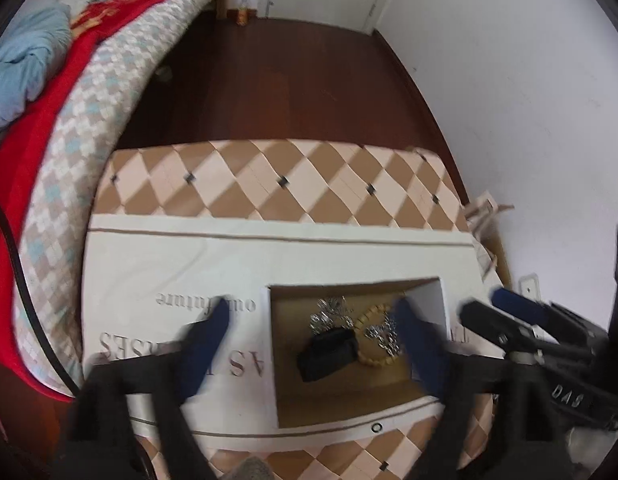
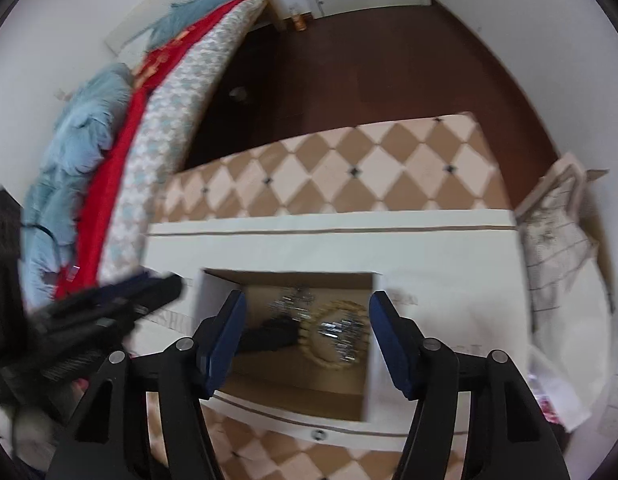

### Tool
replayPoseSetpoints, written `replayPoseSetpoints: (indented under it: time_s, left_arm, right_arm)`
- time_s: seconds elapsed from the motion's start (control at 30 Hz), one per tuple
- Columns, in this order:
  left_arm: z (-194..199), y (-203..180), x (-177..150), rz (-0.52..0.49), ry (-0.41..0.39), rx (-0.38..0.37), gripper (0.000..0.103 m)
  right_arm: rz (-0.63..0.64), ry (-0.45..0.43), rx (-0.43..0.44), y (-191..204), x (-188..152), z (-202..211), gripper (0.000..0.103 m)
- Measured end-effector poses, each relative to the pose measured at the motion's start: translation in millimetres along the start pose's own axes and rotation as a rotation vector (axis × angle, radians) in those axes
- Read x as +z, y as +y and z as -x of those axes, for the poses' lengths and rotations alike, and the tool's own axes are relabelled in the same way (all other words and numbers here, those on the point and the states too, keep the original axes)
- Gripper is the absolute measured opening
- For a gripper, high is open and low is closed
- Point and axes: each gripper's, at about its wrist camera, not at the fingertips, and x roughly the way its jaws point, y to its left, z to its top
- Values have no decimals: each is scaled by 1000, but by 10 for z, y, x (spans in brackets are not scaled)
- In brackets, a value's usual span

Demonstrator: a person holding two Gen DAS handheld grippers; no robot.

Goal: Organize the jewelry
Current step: 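Carry the necklace over the white box with both tools and open both, then withdraw both tools from the box back toward the cloth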

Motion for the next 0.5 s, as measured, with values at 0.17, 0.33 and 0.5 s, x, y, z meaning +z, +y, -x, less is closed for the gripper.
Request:
replayPoseSetpoints:
  time_s: [0.17, 0.33, 0.5]
  left_arm:
    - [106, 33, -111, -32, -44, 165, 102]
    - [158, 52, -346, -44, -77, 248, 102]
    - [268, 54, -572, -49, -123, 286, 102]
  right_arm:
    - [62, -21, -192, -7, -192, 62, 103]
    - [84, -4, -252, 29, -483, 27, 103]
    - [75, -12, -249, 106, -750, 79, 103]
